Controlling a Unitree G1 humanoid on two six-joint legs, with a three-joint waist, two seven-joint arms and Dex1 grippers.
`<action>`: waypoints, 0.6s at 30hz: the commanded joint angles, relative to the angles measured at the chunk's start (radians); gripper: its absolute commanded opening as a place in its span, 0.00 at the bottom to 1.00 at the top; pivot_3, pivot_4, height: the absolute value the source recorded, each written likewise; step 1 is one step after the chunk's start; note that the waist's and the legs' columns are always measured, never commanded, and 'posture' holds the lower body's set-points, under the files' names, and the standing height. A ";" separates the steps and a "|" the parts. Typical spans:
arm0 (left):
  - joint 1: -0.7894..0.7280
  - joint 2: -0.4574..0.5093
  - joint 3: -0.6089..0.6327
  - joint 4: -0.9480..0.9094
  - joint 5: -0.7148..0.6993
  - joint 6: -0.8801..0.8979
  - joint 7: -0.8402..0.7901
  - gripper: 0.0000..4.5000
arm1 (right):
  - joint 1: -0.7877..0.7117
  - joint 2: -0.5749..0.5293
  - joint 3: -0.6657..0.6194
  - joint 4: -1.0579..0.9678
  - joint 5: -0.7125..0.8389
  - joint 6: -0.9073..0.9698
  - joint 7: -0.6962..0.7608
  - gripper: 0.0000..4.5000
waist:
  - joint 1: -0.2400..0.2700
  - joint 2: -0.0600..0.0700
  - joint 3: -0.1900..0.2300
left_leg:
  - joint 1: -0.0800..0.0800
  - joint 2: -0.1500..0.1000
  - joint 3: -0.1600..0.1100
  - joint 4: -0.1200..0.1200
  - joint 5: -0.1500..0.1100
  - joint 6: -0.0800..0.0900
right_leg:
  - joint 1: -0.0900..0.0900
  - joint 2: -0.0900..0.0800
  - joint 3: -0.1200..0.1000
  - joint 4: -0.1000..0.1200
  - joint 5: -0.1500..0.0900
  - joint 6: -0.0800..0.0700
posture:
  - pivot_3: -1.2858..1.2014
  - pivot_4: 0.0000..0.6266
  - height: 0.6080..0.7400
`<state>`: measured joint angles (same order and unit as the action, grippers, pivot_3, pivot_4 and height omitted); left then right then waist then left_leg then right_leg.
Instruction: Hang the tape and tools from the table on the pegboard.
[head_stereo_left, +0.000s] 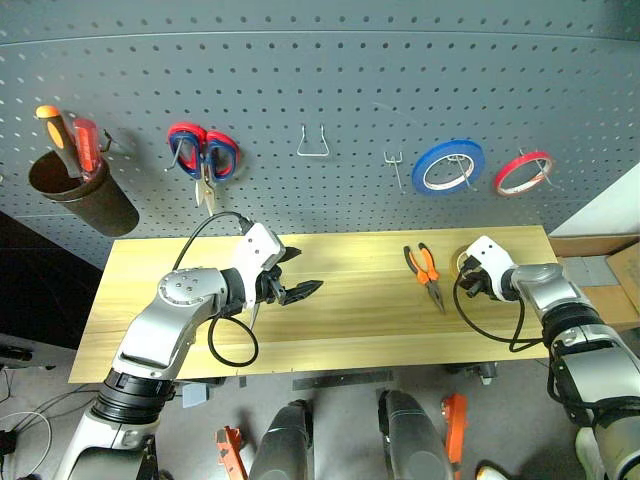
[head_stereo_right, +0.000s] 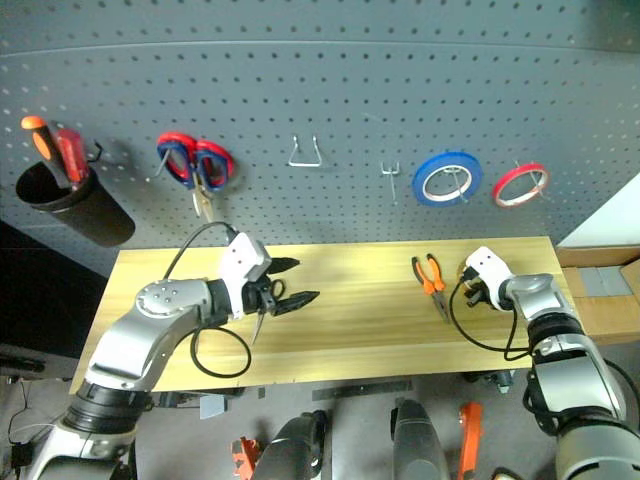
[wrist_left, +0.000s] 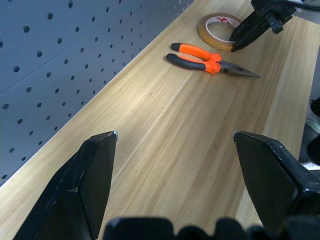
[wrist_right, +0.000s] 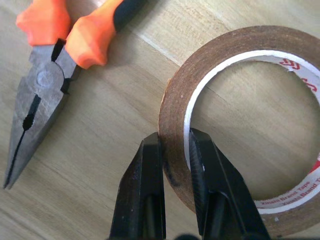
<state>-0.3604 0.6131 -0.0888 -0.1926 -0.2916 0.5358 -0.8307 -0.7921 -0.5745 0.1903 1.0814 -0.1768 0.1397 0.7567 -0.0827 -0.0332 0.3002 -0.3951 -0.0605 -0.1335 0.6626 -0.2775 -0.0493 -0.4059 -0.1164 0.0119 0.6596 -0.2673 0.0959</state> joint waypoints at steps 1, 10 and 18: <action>0.005 0.009 0.034 -0.045 -0.021 -0.024 -0.009 0.89 | 0.087 -0.003 0.038 -0.043 -0.047 -0.035 -0.030 0.03 | 0.001 -0.002 -0.001 | 0.000 0.000 0.000 0.000 0.000 0.000 | 0.000 0.000 0.000 0.000 0.000 0.000 | 0.48 0.47 1.00; 0.005 -0.003 0.057 -0.052 -0.044 -0.046 -0.023 0.89 | 0.516 -0.160 -0.162 -1.011 0.011 0.196 -0.048 0.03 | 0.010 0.001 0.000 | -0.008 0.001 0.000 0.000 0.000 0.000 | -0.010 -0.003 0.001 0.003 0.000 0.000 | 0.47 0.44 1.00; -0.005 -0.049 0.106 -0.052 -0.120 -0.064 -0.029 0.89 | 0.769 -0.013 -0.202 -1.703 -0.107 0.377 -0.258 0.03 | -0.004 0.002 0.000 | -0.010 0.000 0.001 0.000 0.000 0.000 | -0.015 -0.001 0.004 0.006 0.001 0.000 | 0.45 0.45 1.00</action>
<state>-0.3603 0.5645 -0.0178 -0.2037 -0.3743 0.4918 -0.8474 -0.0252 -0.5963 -0.0057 -0.5182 -0.2495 0.4958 0.5499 -0.0867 -0.0313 0.2999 -0.4035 -0.0602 -0.1321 0.6632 -0.2774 -0.0495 -0.4207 -0.1171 0.0161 0.6665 -0.2666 0.0957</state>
